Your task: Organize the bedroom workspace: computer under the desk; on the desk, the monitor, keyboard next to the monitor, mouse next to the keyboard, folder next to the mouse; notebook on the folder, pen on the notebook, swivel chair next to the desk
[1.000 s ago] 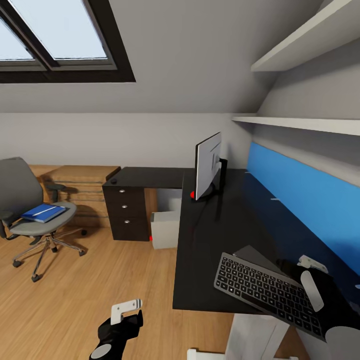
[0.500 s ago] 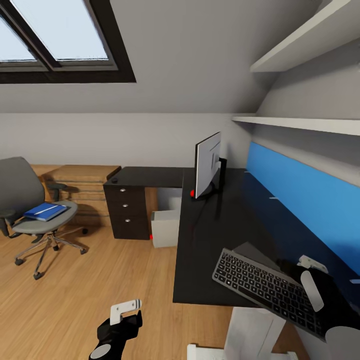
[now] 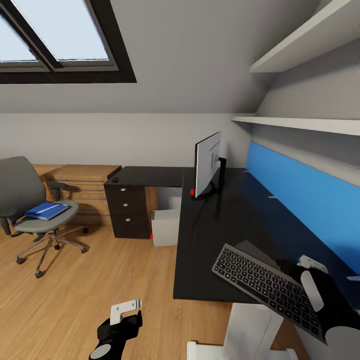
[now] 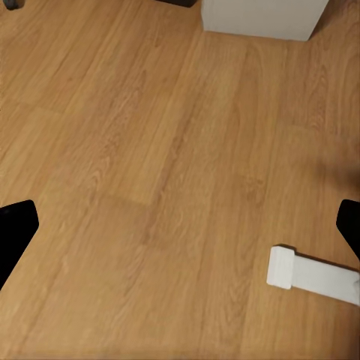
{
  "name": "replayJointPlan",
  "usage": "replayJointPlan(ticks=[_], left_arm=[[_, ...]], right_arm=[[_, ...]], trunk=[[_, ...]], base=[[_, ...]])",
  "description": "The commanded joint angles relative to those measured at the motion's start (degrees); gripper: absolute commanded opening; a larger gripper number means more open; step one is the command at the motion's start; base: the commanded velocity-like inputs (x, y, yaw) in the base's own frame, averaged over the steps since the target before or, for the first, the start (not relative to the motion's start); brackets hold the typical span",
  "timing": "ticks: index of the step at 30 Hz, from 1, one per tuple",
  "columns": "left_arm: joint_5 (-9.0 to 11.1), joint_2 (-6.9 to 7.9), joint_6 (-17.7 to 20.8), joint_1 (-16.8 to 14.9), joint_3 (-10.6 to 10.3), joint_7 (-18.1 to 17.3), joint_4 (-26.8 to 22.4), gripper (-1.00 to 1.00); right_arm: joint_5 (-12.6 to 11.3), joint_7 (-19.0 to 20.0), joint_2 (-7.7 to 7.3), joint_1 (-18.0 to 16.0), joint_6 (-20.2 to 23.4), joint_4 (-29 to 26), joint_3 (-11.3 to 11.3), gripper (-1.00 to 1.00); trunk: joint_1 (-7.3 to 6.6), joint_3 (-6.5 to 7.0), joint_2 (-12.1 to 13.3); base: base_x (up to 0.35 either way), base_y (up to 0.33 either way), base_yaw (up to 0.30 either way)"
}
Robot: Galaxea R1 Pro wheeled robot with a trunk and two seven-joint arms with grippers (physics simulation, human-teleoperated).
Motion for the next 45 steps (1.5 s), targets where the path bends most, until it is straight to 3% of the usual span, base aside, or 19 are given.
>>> replayJointPlan(ticks=[1,45], left_arm=[[0.54,0.0,0.09,-0.01,-0.04,0.46,-0.09,1.0],[0.54,0.0,0.15,0.0,-0.08,0.33,-0.09,1.0]], right_arm=[[-0.62,-0.46,-0.01,-0.02,0.21,-0.08,0.03,1.0],[-0.64,-0.46,-0.01,-0.02,0.13,-0.08,0.03,1.0]], trunk=[[-0.01,-0.05,-0.03],[-0.01,-0.05,-0.03]], base=[[-0.076,0.0,0.0],[-0.082,0.0,0.0]])
